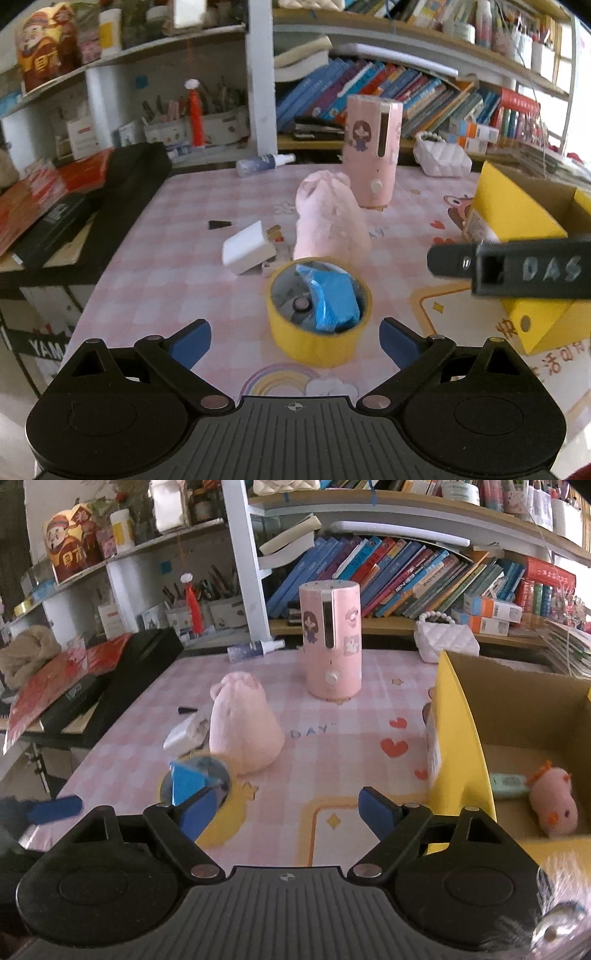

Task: Organize objects
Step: 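Grasp the yellow tape roll by its rim with the left tool and lift, then grasp the blue item with the right tool while the left tool holds the tape roll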

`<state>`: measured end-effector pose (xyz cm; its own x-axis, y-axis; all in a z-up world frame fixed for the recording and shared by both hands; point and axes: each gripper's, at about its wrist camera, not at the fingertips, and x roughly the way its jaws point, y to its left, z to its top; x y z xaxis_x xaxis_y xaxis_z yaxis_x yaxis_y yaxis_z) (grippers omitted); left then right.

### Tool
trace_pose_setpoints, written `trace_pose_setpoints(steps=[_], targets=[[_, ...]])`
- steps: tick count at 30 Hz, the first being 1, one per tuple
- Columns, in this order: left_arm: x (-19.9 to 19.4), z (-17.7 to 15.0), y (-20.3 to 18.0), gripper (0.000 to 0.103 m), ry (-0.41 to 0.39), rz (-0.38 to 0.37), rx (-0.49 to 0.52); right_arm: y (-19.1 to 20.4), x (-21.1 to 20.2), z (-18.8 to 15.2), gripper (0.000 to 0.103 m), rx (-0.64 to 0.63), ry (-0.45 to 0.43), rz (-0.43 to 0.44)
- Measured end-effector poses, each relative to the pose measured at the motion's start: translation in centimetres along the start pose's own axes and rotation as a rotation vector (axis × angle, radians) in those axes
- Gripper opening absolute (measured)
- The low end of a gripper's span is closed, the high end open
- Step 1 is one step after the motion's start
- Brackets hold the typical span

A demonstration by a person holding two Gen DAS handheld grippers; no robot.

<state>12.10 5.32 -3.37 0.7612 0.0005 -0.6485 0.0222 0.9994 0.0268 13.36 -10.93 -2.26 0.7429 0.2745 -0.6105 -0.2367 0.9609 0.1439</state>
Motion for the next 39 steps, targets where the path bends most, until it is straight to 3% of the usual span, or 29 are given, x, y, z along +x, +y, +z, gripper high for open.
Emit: trace_pose_setpoints(steps=[9,11,12,16,23,26,30,34,39], targets=[[5.7,1.5,-1.7,0.098,0.053,-0.006,0.073,-1.0,1.4,2.4,0.084,0.002,-0.024,0.006],[6.6,1.6,-1.9,0.095,0.077,0.003,0.085,-1.3,1.5,2.6,0.084,0.0,-0.025,0.005],[6.9,1.6,-2.0,0.088,0.085,0.003,0.086,-1.4,1.6,2.6,0.084,-0.001,-0.026,0.003],[6.6,2.0,-1.9,0.086,0.097,-0.027,0.069,-2.0,1.9,2.8,0.084,0.013,-0.026,-0.006],[0.3,2.7,0.4,0.086,-0.08,-0.104,-0.047,-2.7,1.8,3.2,0.084,0.043,-0.062,-0.02],[-1.2,2.4,1.9,0.086,-0.104,-0.061,-0.13,-2.8,2.1,3.4,0.084,0.047,-0.061,-0.023],[-1.8,1.4,4.4,0.086,-0.078,0.08,-0.219,-1.6,2.9,2.9,0.084,0.008,-0.002,0.02],[-2.6,0.6,6.5,0.086,-0.055,0.183,-0.289,0.9,4.4,1.6,0.082,-0.105,0.113,0.106],[-3.7,-0.2,7.4,0.086,-0.061,0.22,-0.323,4.1,5.6,-0.7,0.076,-0.277,0.282,0.214]])
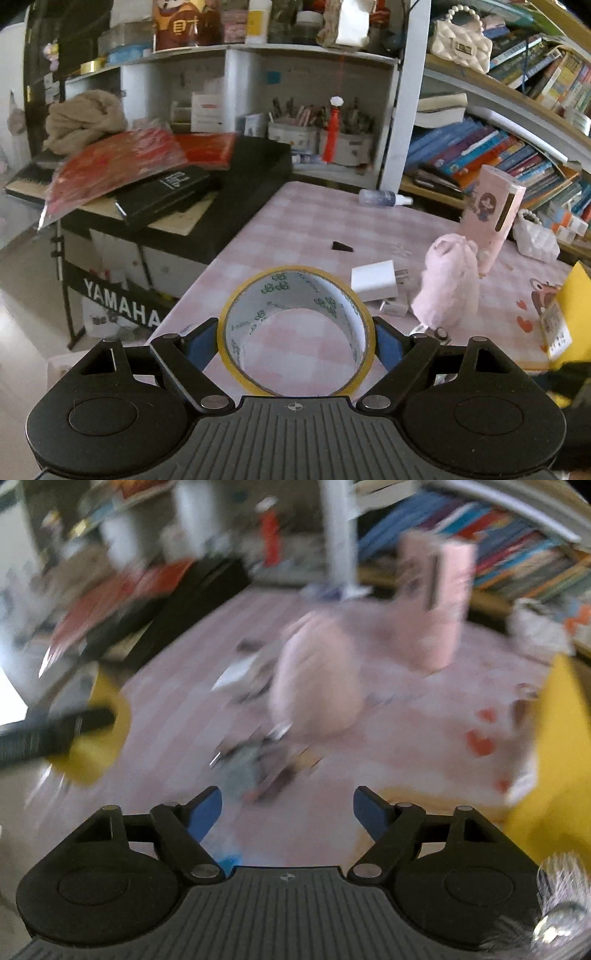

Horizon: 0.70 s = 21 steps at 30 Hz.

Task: Organize objects
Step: 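Grasp the blue item with the right tool while the left tool holds the tape roll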

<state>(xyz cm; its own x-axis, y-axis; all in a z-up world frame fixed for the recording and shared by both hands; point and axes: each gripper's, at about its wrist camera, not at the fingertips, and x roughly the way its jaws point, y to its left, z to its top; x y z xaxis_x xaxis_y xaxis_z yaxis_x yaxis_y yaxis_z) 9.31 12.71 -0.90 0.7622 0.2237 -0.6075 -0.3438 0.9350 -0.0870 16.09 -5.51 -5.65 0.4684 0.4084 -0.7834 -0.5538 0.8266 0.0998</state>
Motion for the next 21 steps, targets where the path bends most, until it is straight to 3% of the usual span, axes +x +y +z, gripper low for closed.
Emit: trace_pose_setpoints(steps=[5,11,14,21], targets=[[-0.3,-0.4,-0.2,0.086,0.004,-0.018,0.011,2.7,0.6,-1.3,0.058,-0.133,0.079,0.032],[-0.7,-0.9,-0.4,0.086,0.008,-0.052,0.024,3.4,1.4,-2.4,0.04,-0.163,0.162,0.041],[-0.9,-0.8,-0.5,0.086,0.004,-0.069,0.032,3.6,1.2,-2.7,0.027,-0.16,0.155,0.038],[-2.2,-0.7,-0.4,0.086,-0.016,-0.111,0.052,2.0,-1.1,-1.7,0.026,-0.024,0.022,-0.051]])
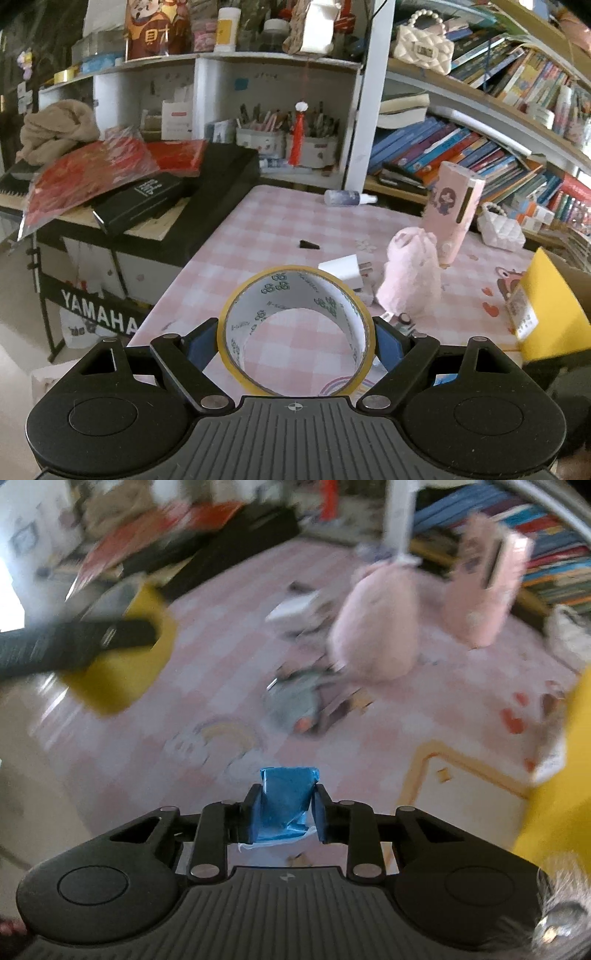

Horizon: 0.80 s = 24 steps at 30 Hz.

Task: Organize objects
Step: 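Grasp the blue item with the right tool while the left tool holds the tape roll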

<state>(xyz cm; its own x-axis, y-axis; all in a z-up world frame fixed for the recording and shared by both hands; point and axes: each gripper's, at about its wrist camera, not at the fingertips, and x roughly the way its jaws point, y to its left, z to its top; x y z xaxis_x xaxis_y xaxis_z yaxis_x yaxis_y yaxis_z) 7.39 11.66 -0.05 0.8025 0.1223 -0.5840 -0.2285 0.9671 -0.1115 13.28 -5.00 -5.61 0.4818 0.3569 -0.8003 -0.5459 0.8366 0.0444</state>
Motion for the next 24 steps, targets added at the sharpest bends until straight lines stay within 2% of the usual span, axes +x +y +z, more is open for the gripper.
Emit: trace_pose_setpoints(steps=[5,11,16,24], targets=[[-1.4,-0.4,0.0,0.086,-0.006,-0.051,0.022,-1.2,-2.3,0.5,0.026,0.105,-0.087,-0.054],[-2.8,-1.1,-0.3,0.086,-0.014,-0.108,0.064,-1.3,-5.4,-0.8,0.026,0.176,-0.168,-0.122],[-4.3,-2.0,-0.3,0.086,-0.015,-0.146,0.094,-0.7,-7.1,-2.9,0.026,0.199,-0.188,-0.176],[-7.1,-3.5,-0.1,0.086,-0.013,-0.21,0.149,1.1,-9.4,-6.5,0.026,0.275,-0.181,-0.203]])
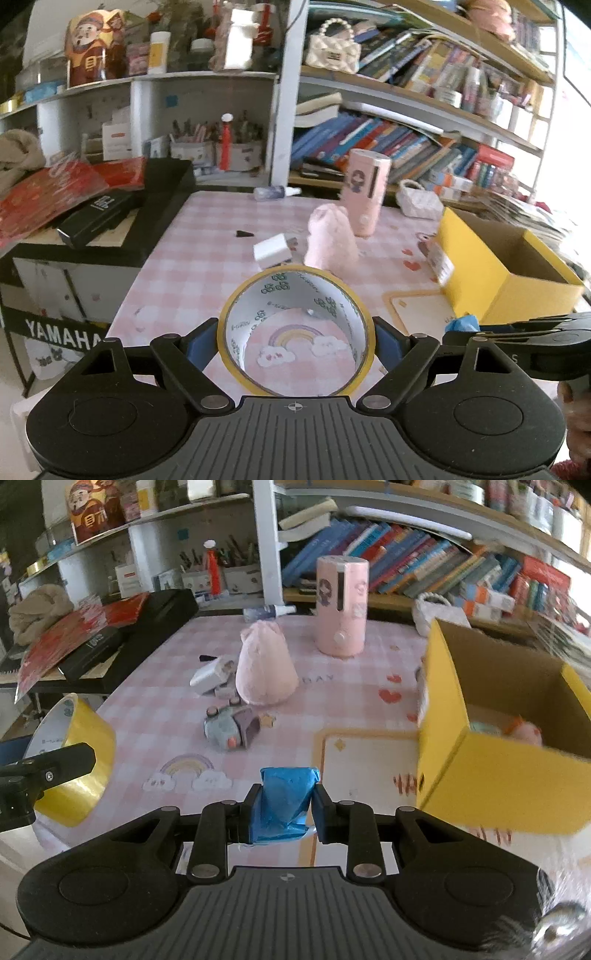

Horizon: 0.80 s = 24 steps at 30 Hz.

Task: Organize objects
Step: 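Grasp the blue item with the right tool while the left tool holds the tape roll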

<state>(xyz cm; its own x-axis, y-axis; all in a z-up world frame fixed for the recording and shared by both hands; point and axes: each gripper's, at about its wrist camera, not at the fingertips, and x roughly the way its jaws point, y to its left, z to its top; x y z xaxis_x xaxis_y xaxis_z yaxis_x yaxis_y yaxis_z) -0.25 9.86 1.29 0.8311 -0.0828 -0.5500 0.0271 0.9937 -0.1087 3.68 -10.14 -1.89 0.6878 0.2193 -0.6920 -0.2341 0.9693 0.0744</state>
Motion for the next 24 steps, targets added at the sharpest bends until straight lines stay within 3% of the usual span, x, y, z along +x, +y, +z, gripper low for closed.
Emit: trace_pose_setpoints(steps=[15,24], targets=[[-3.6,-2.7,-1.4,0.086,0.01,-0.088,0.082,0.5,-4.6,-5.7,0.026,0.107,0.012,-0.046],[-4.0,-3.9,-3.7,0.086,0.034,-0.199,0.163,-0.4,-7.3,-9.1,0.026,0.179,0.013,-0.115]])
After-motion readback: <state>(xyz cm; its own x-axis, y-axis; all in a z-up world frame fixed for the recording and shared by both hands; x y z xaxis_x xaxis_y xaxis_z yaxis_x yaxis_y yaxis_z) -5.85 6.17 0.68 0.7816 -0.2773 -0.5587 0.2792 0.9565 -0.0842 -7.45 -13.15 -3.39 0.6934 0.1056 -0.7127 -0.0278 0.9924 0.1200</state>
